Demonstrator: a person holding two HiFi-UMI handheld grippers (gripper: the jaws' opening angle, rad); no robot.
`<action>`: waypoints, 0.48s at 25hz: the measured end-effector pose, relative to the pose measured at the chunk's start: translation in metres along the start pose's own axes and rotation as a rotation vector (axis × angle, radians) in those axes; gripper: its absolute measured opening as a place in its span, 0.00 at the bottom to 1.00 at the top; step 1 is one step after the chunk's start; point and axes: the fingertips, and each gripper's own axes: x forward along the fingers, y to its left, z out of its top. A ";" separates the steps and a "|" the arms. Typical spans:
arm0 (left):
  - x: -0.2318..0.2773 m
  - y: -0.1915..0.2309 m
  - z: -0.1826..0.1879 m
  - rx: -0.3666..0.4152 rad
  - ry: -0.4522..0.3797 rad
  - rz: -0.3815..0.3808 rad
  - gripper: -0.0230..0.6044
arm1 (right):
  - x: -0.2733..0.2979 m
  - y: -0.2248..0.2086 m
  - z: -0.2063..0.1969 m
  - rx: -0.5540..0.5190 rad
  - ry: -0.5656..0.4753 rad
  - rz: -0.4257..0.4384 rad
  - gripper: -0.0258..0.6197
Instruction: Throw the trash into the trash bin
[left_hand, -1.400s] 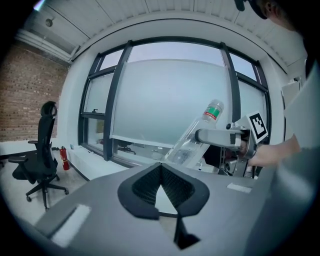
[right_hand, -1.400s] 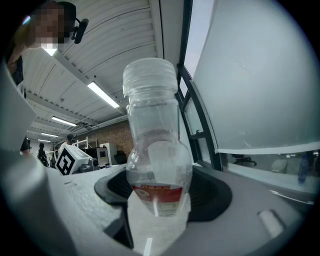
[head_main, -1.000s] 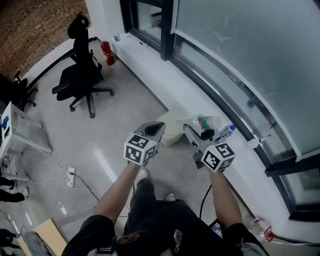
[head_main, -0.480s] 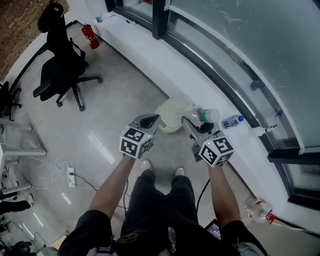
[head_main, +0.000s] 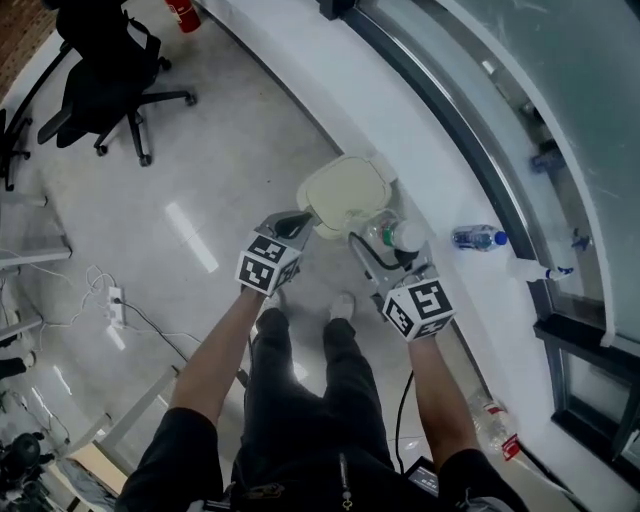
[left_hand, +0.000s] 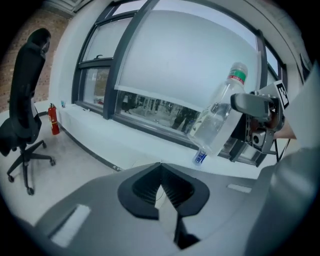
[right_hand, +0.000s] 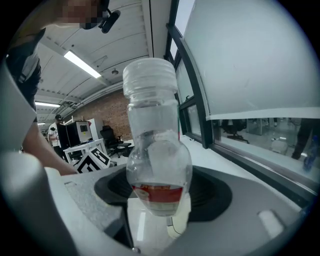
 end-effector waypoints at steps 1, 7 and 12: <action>0.011 0.005 -0.015 -0.002 0.022 0.011 0.05 | 0.003 -0.004 -0.013 0.005 0.010 0.005 0.51; 0.078 0.041 -0.101 -0.025 0.120 0.040 0.05 | 0.029 -0.024 -0.088 0.044 0.034 0.000 0.51; 0.122 0.060 -0.149 -0.038 0.170 0.049 0.05 | 0.042 -0.034 -0.133 0.070 0.046 -0.038 0.51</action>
